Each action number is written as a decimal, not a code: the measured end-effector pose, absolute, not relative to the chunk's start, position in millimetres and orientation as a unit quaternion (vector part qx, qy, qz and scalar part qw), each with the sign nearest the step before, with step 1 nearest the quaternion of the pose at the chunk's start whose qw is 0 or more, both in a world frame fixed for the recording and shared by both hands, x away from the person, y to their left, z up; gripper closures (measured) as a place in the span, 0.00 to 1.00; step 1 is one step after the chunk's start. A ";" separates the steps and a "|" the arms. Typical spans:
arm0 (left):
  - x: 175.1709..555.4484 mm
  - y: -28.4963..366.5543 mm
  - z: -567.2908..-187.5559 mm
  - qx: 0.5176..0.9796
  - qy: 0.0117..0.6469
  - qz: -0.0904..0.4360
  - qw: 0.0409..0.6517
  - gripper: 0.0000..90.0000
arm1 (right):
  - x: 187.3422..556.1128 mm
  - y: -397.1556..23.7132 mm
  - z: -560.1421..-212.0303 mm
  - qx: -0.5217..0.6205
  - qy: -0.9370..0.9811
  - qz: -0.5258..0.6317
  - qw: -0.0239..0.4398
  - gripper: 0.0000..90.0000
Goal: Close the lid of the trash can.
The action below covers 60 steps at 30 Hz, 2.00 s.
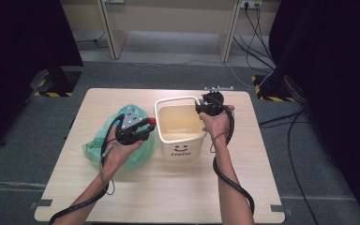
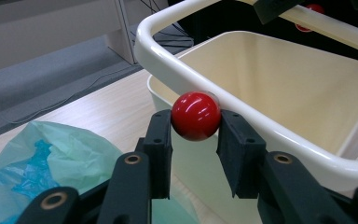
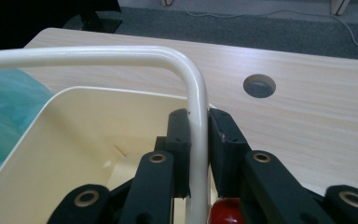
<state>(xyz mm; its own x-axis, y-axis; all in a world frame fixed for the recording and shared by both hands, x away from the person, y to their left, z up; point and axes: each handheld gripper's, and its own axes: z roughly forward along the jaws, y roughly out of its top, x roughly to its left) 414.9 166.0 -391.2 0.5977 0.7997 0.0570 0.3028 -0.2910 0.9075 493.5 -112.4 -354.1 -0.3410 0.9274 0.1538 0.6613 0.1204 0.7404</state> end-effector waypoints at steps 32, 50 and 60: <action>441.3 163.3 -411.3 0.770 0.390 0.228 0.450 0.73 | 499.2 -119.0 -380.8 0.561 0.734 0.344 0.166 0.82; 435.5 173.0 -399.9 0.751 0.407 0.232 0.465 0.55 | 490.4 -139.0 -365.0 0.566 0.706 0.394 0.162 0.54; 424.6 178.5 -393.0 0.746 0.409 0.222 0.477 0.48 | 476.8 -165.6 -360.7 0.560 0.697 0.418 0.162 0.48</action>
<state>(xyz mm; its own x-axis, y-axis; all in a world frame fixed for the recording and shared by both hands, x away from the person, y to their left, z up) 424.6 178.5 -393.0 0.5663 0.8220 -0.0596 0.3989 -0.2101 0.8926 476.8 -165.6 -360.7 -0.3201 0.9159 0.2423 0.6443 0.0230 0.7644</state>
